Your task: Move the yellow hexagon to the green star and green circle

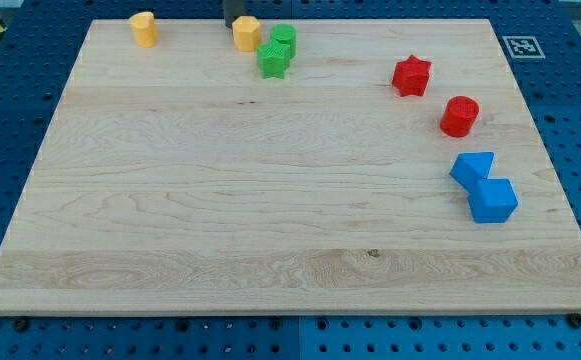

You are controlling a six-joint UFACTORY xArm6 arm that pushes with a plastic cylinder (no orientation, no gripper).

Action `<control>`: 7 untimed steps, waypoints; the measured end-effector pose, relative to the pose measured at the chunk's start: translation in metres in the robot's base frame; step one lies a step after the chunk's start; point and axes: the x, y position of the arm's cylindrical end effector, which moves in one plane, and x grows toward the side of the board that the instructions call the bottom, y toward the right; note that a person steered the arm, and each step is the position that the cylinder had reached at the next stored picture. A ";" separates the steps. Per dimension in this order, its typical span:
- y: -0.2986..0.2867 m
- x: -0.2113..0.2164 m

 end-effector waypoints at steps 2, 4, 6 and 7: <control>0.001 0.048; -0.010 -0.009; 0.027 -0.001; 0.027 0.029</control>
